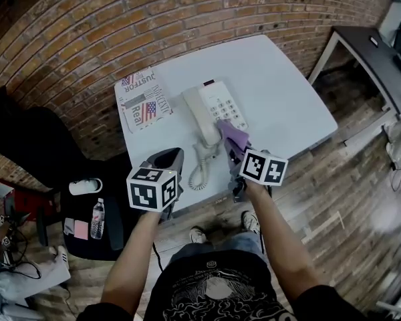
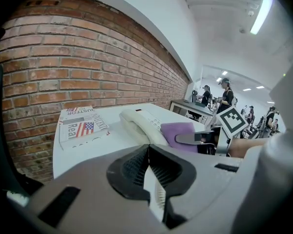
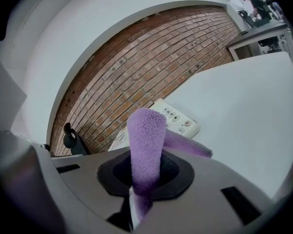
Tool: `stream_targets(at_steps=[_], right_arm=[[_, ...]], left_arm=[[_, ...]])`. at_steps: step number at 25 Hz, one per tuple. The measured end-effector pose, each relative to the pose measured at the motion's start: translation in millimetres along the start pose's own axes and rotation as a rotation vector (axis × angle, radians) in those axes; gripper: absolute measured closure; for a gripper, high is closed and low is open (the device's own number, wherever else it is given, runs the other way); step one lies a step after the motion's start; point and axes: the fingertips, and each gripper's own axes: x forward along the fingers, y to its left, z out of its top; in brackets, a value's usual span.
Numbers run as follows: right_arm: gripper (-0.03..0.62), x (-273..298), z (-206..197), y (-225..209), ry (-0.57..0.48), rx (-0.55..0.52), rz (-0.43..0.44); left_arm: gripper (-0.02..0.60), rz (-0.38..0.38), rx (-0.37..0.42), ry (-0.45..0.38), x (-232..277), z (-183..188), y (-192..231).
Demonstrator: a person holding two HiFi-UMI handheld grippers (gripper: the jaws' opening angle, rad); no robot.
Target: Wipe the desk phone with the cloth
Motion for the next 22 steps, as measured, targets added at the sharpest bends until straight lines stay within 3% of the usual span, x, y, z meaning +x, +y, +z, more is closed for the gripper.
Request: stream_targets(at_steps=[13,22], right_arm=[[0.549,-7,-23,31,-0.053,0.007,-0.010],[0.549,-18,-27,42,-0.046,-0.089,-0.028]], left_arm=[[0.574,-0.085,0.035,-0.004,-10,-5,4],[0.573,-0.095,0.030,-0.004,-19,-13,6]])
